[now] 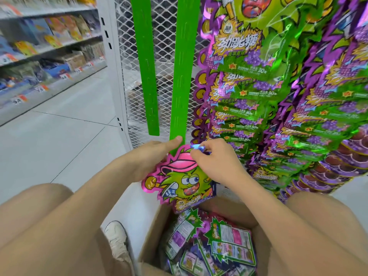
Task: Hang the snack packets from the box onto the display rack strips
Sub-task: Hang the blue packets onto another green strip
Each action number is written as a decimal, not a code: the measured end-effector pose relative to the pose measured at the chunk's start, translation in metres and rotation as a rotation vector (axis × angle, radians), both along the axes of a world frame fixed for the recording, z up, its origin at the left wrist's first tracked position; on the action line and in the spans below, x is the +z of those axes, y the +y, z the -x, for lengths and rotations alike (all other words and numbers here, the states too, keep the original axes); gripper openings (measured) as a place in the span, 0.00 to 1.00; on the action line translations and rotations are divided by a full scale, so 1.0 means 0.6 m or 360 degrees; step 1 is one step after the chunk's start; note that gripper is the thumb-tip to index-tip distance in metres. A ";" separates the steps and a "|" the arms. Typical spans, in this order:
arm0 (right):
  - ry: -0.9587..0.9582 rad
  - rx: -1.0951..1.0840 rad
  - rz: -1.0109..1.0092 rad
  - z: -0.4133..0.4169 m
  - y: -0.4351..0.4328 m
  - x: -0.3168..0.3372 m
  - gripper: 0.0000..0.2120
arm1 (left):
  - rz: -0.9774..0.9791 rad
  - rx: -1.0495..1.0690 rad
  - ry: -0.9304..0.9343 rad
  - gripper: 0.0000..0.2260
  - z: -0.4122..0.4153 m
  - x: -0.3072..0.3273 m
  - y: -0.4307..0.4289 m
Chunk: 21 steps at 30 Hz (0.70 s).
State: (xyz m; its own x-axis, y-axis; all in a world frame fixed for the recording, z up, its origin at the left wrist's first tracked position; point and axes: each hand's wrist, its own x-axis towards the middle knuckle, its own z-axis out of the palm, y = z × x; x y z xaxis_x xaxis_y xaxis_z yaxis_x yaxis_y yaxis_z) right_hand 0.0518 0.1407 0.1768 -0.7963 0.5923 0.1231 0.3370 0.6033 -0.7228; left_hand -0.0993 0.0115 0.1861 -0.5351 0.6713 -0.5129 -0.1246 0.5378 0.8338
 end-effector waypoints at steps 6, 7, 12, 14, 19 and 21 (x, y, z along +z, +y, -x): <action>-0.0020 0.0011 -0.0266 0.011 -0.013 0.011 0.18 | -0.0019 -0.0087 -0.0072 0.28 -0.005 0.008 -0.009; -0.0051 0.0006 -0.0274 0.011 -0.015 0.011 0.18 | -0.0025 -0.0095 -0.0045 0.29 -0.002 0.008 -0.012; -0.0298 -0.0168 -0.0370 0.009 -0.025 0.012 0.18 | -0.0099 -0.0241 0.0128 0.21 -0.003 0.003 -0.027; -0.0417 -0.0180 -0.0317 0.004 -0.028 0.011 0.18 | -0.0179 -0.0281 0.0137 0.18 -0.005 -0.001 -0.031; -0.0606 -0.0086 -0.0309 -0.015 -0.039 -0.007 0.19 | -0.0163 -0.0307 0.0161 0.20 -0.007 -0.009 -0.035; -0.0633 -0.0028 -0.0331 -0.025 -0.041 -0.011 0.19 | -0.0165 -0.0295 0.0185 0.17 -0.008 -0.010 -0.035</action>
